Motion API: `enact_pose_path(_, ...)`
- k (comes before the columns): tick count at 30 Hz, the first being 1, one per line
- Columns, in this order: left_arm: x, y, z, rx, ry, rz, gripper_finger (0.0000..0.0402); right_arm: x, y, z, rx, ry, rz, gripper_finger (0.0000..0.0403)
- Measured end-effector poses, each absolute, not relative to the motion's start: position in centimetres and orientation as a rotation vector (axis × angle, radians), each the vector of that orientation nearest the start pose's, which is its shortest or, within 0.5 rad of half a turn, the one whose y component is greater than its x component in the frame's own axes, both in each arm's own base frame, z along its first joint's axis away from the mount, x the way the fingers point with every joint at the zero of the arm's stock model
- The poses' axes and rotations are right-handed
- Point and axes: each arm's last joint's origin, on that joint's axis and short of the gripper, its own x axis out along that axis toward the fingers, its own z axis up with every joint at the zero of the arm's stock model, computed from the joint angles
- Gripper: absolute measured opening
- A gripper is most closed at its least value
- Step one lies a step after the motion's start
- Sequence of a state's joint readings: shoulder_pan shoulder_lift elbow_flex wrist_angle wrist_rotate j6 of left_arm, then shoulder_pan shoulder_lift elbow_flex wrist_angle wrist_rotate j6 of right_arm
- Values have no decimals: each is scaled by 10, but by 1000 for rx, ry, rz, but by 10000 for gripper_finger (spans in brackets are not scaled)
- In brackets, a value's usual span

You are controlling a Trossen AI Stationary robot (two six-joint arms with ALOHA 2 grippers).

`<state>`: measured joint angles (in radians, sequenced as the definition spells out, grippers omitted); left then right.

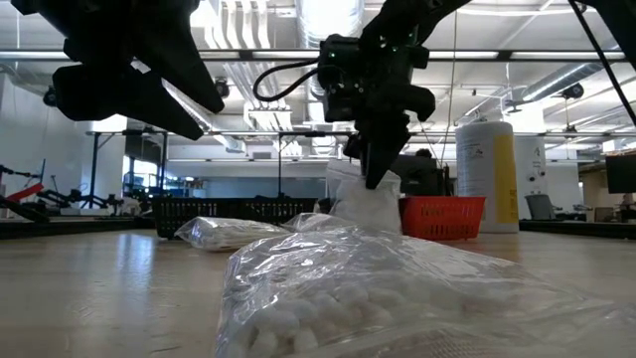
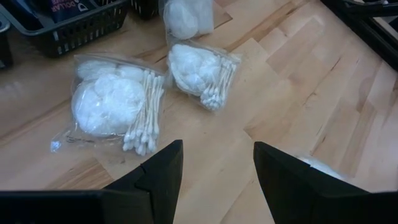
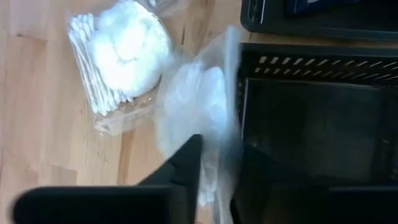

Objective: Pick & Place Travel size toiletries
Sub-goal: Put the white cotton pack into the right black bin

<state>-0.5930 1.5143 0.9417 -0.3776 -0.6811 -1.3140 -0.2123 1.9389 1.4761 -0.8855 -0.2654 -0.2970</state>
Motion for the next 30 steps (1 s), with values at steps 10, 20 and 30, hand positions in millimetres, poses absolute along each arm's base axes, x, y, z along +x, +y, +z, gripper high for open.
enact_pose_path(10,255,-150,211,-678,564,539,202,366,-71,213,76,1308,235,9)
enact_pose_path(20,255,-149,210,-668,570,545,202,350,-69,265,224,1271,100,8)
enact_pose_path(30,255,-148,210,-629,571,540,202,359,-92,290,-137,1157,-75,8)
